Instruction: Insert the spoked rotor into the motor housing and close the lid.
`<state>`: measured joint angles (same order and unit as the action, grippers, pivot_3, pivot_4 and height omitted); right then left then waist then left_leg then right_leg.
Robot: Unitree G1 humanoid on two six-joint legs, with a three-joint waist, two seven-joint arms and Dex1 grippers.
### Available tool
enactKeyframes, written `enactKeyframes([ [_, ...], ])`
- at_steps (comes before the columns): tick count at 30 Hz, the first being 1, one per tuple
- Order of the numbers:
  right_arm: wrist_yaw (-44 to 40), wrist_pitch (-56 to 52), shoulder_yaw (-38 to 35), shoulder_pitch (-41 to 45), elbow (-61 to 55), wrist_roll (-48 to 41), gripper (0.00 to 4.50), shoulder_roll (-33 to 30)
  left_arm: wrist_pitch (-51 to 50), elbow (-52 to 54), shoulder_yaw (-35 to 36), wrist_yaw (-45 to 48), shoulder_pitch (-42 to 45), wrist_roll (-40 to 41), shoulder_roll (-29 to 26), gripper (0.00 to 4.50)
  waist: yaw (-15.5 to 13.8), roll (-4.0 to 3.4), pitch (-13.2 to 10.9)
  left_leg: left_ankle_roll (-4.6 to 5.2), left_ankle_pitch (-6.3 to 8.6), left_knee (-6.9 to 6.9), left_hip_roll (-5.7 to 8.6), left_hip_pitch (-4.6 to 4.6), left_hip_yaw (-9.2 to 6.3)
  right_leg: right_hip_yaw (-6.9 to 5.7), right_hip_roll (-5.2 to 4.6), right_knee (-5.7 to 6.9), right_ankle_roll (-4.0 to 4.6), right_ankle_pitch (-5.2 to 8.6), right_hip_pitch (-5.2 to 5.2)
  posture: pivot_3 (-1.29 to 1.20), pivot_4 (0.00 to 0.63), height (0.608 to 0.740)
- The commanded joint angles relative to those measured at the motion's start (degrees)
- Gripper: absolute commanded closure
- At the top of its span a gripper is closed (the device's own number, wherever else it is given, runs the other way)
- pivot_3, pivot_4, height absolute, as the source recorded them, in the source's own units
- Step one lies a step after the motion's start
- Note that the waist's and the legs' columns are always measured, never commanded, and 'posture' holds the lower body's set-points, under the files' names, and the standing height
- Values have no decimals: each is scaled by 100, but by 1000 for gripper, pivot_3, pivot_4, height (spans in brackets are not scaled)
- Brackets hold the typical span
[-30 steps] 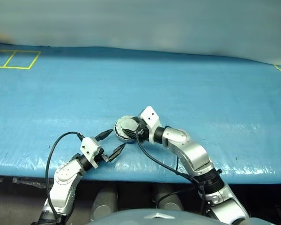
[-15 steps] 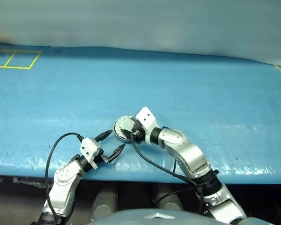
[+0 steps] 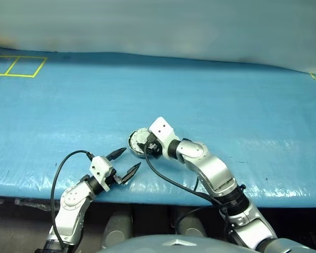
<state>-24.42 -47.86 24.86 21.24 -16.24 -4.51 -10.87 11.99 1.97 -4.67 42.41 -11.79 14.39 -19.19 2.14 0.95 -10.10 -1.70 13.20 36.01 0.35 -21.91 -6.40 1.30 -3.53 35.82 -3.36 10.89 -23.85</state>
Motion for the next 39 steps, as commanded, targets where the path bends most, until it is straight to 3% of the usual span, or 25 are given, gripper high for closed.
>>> enactKeyframes([
  [1, 2, -67, -39, 112, -316, -46, 1485, 60, 116, 8, 17, -30, -3, -7, 26, 477, 0, 0, 0, 0, 0, 0, 0, 0, 0, 0, 0, 0, 0, 0, 0, 0, 150, 740],
  [11, 179, -654, -864, 63, -245, -851, 1485, 845, 133, -32, -19, -44, 6, -73, 28, 477, 9, -1, -1, 0, 0, -2, -1, -3, -1, -1, 1, 0, 1, 0, -3, 0, 150, 740],
  [22, 281, -98, -242, -34, 187, -394, 1485, 509, 126, -3, -7, -70, -50, -58, 1, 477, 18, -1, -1, 0, 0, -2, -1, -3, -1, -1, 1, 0, 1, 0, -5, 0, 150, 740],
  [39, 473, -345, -361, -49, 464, -455, 1485, 901, 109, 0, -38, -120, -114, -92, 3, 477, 48, -1, 0, 0, 0, -2, -2, 2, 0, -1, 1, 3, 1, 1, -2, 0, 150, 740],
])
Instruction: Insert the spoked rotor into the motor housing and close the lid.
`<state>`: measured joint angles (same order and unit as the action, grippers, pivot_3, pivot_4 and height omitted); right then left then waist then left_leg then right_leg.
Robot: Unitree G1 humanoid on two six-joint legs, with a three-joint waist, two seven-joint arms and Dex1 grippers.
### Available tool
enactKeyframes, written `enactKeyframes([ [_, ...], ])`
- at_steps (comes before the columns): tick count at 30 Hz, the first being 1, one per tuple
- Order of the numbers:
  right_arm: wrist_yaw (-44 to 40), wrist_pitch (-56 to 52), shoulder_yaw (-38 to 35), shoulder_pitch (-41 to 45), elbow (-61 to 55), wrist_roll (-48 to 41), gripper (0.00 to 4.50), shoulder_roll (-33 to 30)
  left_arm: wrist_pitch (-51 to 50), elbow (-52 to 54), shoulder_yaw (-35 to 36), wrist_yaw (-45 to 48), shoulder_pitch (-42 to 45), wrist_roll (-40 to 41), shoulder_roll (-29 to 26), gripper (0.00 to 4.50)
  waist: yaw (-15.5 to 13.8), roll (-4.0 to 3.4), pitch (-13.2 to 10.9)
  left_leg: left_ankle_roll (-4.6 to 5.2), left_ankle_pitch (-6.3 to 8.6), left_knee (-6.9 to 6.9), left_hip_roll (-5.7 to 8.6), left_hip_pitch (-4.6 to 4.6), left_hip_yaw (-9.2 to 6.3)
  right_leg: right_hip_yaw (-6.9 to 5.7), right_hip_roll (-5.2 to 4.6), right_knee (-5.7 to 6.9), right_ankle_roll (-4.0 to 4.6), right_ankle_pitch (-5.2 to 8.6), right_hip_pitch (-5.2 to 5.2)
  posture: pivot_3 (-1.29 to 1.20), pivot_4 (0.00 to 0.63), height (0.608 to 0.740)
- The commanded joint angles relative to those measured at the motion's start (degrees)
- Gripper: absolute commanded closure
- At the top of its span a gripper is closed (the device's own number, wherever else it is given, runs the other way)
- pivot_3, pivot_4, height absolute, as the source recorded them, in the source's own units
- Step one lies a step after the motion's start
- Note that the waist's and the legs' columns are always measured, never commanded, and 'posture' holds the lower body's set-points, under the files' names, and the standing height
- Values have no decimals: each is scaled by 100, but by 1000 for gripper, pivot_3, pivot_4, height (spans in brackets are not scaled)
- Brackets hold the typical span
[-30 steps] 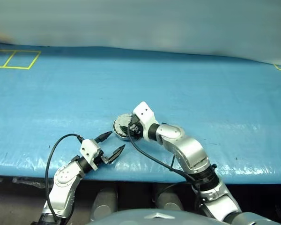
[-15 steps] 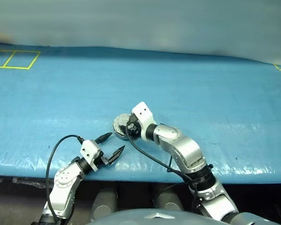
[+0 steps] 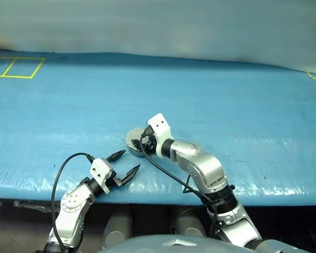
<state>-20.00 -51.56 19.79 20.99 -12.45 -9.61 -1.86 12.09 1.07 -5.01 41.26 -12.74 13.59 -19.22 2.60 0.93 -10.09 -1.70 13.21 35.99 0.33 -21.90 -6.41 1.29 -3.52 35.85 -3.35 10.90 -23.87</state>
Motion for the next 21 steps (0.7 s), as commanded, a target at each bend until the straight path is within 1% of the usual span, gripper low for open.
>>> enactKeyframes([
  [1, 8, 66, 217, -24, 109, 98, 1485, -50, 97, 89, -5, -4, -17, -11, 6, 477, 4, 0, 0, 0, 0, 0, 0, 0, 0, 0, 0, 0, 0, 0, 0, 0, 150, 740],
  [5, -14, 292, 493, -49, 286, 346, 1485, -285, 110, 86, 0, -11, -14, -15, 9, 477, 13, 0, 2, 0, 0, 0, 0, 4, 0, 0, 0, 0, 0, 0, 4, 0, 150, 740],
  [16, 42, 555, 672, -123, 698, 641, 1485, -455, 55, 162, 76, -85, -17, 112, 80, 477, 48, -18, 48, -1, 0, 0, -2, 15, 1, 0, 0, 1, 1, 1, 11, 0, 150, 740],
  [21, -28, 505, 567, -129, 812, 557, 1485, -434, 59, 173, 75, -65, -20, 117, 70, 477, 49, -24, 67, -2, 1, 1, -3, 19, 1, 0, 0, 2, 1, 1, 12, 0, 150, 740],
])
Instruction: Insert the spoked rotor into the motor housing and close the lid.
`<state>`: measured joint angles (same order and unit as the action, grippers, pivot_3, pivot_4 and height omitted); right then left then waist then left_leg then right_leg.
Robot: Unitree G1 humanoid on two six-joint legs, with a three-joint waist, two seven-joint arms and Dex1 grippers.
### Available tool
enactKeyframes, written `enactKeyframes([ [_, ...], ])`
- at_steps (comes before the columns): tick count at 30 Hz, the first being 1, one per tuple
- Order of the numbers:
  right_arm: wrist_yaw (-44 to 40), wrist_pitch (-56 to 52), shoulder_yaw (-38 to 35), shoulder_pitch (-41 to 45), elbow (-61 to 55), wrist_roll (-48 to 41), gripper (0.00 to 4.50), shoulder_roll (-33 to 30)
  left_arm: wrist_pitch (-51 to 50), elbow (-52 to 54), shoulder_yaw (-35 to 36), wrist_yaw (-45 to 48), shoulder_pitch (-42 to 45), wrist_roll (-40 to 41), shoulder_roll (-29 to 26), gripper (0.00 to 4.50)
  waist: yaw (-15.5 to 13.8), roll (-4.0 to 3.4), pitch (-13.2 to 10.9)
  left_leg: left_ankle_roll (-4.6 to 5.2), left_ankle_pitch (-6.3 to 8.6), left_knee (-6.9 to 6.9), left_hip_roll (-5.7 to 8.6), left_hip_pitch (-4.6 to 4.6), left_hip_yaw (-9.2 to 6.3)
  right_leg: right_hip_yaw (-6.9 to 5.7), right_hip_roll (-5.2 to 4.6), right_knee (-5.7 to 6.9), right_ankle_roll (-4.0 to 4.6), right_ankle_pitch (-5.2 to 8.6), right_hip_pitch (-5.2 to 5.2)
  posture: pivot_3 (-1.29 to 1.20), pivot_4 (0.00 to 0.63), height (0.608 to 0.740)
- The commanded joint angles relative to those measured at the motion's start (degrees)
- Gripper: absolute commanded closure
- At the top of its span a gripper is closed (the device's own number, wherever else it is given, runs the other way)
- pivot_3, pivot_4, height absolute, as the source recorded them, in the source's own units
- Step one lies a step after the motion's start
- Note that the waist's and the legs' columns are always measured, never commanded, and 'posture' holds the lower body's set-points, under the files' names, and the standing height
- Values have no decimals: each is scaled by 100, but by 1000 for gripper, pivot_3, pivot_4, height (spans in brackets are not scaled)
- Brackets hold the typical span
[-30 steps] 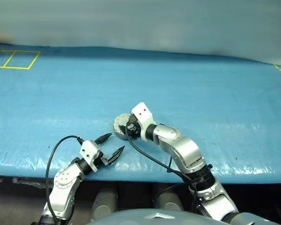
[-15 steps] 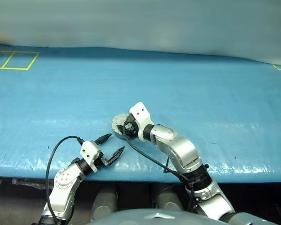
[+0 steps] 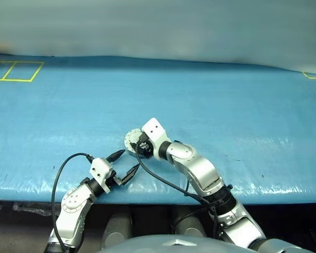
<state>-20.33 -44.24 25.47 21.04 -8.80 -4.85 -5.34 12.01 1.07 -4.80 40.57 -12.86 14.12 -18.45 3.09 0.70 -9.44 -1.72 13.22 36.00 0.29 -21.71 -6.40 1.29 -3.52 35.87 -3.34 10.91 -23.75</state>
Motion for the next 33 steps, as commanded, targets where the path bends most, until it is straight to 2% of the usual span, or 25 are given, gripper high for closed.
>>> enactKeyframes([
  [1, 1, -225, -22, -126, 466, 81, 1485, -86, 69, 173, 53, 7, -10, 65, -9, 477, 0, 0, 3, 0, 0, 0, 0, 0, 0, 0, 0, 0, 0, 0, 0, 0, 150, 740],
  [12, 55, -423, -368, -20, 498, -48, 1485, 74, 51, 191, 28, 53, -19, 51, -26, 477, -3, -1, 7, -3, 2, 0, 0, 0, -2, -1, -1, -1, 0, 1, -4, 0, 150, 740],
  [18, 198, -190, -75, -65, 554, 276, 1485, -2, 49, 200, 24, 41, -32, 36, -20, 477, -1, -2, 7, -7, 4, 0, 0, 0, -3, -1, -2, -2, 1, 1, -12, 0, 150, 740],
  [28, 505, -59, -209, -110, 723, 353, 1485, 148, 29, 228, 7, 20, -69, 22, -11, 477, -8, -4, 7, -19, 11, 0, 0, -3, -3, -3, -5, -4, 0, 2, -34, 0, 150, 740],
  [31, 412, -75, -149, -106, 721, 346, 1485, 87, 31, 236, 48, -51, -58, 56, 45, 477, -8, -4, 6, -29, 18, 0, 0, -4, -3, -3, -6, -4, 0, 2, -36, 0, 150, 740],
  [33, 289, -106, -97, -115, 662, 318, 1485, 3, -73, 294, 231, -285, 53, 349, 278, 477, -9, -4, 6, -31, 19, 0, 0, -6, -3, -4, -7, -5, 0, 2, -38, 0, 150, 740],
])
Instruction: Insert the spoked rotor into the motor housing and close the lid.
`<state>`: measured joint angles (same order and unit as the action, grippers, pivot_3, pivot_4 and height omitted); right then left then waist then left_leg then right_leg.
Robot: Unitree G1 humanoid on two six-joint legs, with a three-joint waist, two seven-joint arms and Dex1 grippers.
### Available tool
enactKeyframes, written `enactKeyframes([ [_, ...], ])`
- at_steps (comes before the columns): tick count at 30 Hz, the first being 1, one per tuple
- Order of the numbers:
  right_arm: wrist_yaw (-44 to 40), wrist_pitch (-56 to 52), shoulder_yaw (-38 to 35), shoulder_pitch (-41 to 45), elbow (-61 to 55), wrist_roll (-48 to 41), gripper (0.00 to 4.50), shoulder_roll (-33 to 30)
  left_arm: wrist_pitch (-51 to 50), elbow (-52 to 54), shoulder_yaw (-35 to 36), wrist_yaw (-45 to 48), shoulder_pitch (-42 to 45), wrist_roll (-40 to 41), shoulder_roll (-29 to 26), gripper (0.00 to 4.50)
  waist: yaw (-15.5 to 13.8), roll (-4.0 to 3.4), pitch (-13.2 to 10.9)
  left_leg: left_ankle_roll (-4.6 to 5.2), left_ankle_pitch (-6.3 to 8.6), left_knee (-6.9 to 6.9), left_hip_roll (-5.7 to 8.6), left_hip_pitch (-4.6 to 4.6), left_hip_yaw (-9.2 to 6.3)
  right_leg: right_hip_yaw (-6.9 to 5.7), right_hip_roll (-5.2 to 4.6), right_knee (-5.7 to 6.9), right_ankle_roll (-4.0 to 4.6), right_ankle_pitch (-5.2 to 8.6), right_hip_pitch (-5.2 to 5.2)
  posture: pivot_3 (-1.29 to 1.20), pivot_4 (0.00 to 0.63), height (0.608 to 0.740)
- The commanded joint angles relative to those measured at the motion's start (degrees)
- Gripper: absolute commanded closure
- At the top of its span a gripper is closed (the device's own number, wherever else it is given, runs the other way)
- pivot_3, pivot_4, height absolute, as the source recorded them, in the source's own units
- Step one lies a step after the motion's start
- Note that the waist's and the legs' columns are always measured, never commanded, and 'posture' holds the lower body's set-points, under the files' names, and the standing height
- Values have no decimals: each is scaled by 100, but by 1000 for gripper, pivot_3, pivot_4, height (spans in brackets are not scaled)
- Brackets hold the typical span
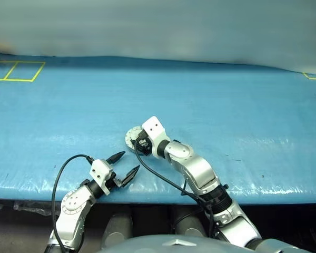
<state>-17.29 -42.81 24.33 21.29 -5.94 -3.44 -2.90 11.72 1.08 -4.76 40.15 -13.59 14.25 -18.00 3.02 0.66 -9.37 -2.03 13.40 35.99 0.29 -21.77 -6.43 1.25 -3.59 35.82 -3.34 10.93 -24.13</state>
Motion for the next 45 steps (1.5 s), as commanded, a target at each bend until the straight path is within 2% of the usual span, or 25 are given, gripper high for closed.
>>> enactKeyframes([
  [1, -58, -259, 31, -145, 346, 165, 1485, -273, -131, 315, 317, -328, 211, 497, 323, 477, -10, 0, 0, 0, 0, 0, 0, -1, 0, 0, -1, -1, 0, 0, 0, 0, 150, 740],
  [3, -98, -266, 41, -152, 314, 151, 1485, -301, -285, 325, 423, -375, 354, 687, 404, 477, -34, 9, 5, 2, -1, 0, 3, -5, 0, -4, -6, -1, 0, 0, 1, 0, 150, 740],
  [6, -115, -263, 63, -175, 292, 158, 1485, -309, -369, 212, 467, -349, 625, 731, 426, 1093, -45, 4, 12, 15, -9, 0, 2, -4, -8, -15, -3, -1, 0, 0, 2, 0, 150, 740],
  [16, -79, -251, 23, -218, 222, 180, 1485, -326, -619, -230, 343, -210, 1031, 505, 340, 4412, -44, 2, 21, 19, -12, -2, 3, -3, -5, -14, -1, -3, 1, 1, 32, 0, 150, 740],
  [22, -62, -257, 19, -247, 204, 186, 1485, -329, -723, -494, 336, -471, 1120, 147, 312, 4482, -58, 3, 21, 16, -10, -2, 3, -3, -8, -15, -2, -6, 1, 1, 30, 0, 150, 740],
  [29, -141, -264, 69, -255, 145, 168, 1485, -352, -1015, -487, 216, -188, 1138, 202, 250, 4482, -82, -8, 35, 5, -3, -2, 3, 2, -10, -18, -4, -13, 1, 1, 17, 0, 150, 740],
  [37, -727, -95, 38, -329, -206, -155, 1485, -540, -1070, -413, 77, -99, 1078, 145, 279, 4482, -111, -17, 42, 3, 0, -5, 6, 0, -15, -23, -7, -35, -8, 6, 26, 0, 150, 740],
  [38, -806, -36, 52, -326, -284, -157, 748, -606, -1057, -400, 68, -96, 1071, 142, 294, 4500, -115, -17, 42, 3, 1, -9, 6, -2, -15, -23, -7, -44, -9, 7, 28, 0, 150, 740],
  [40, -884, 28, 20, -339, -417, -205, 143, -647, -1037, -382, 58, -97, 1059, 140, 313, 4500, -127, -17, 43, 5, 2, -23, 6, -2, -22, -32, -6, -74, -12, 6, 38, 0, 150, 740],
  [41, -899, 65, -49, -358, -502, -272, 13, -618, -1034, -374, 54, -95, 1053, 149, 322, 4500, -131, -16, 43, 6, 3, -26, 6, -3, -22, -32, -6, -78, -13, 5, 40, 0, 150, 740],
  [45, -1059, 5, -387, -435, -1062, -602, 13, -624, -991, -377, 74, -160, 1025, 146, 381, 4500, -162, -15, 41, 8, 4, -31, 7, -20, -22, -33, -6, -84, -15, 4, 49, 0, 150, 740],
])
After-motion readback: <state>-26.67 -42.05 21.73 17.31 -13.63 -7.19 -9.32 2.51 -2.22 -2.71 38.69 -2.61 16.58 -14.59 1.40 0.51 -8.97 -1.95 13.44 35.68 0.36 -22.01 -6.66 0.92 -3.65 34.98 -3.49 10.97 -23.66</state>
